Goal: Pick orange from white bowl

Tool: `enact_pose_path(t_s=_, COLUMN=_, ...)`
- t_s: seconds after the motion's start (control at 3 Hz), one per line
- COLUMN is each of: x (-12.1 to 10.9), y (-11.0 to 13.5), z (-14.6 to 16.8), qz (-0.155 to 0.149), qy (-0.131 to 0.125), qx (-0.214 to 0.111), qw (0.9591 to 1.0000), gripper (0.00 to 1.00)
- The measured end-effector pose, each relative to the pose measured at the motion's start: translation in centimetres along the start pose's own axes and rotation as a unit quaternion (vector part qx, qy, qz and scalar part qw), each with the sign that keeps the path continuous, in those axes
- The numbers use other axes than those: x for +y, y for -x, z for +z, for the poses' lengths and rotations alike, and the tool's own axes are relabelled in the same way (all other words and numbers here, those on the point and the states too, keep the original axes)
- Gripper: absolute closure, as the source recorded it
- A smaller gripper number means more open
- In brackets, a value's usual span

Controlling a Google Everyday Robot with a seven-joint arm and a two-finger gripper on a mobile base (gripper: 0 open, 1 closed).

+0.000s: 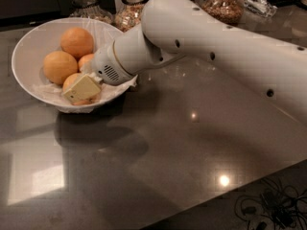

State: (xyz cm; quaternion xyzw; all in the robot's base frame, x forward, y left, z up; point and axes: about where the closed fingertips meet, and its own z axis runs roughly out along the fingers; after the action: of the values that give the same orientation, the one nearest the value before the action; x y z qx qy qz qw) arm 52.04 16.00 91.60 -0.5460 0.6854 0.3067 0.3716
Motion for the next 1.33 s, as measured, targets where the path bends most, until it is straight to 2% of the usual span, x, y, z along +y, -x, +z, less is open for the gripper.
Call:
enact_pose_path(t_s=0.33, x=0.69, y=0.04, z=0.50, qz=0.000, qy=0.000, qx=-0.001, qw=1.0000, gripper=0.00)
enact_pose_path(t_s=0.67, x=1.03, y=0.15, z=0.71, qz=0.001, qy=-0.004, qx=-0.001, qw=1.0000, gripper=0.00)
enact_pose_path(t_s=1.0, x=1.36, y=0.24, z=1.12, qz=0.004, qy=-0.005, qx=0.000, qw=1.0000, gripper=0.05)
enact_pose_path(t_s=1.33, x=1.31, y=0.41, z=1.18, qz=0.005, qy=-0.011, qx=0.003, qw=0.9999, gripper=0.15)
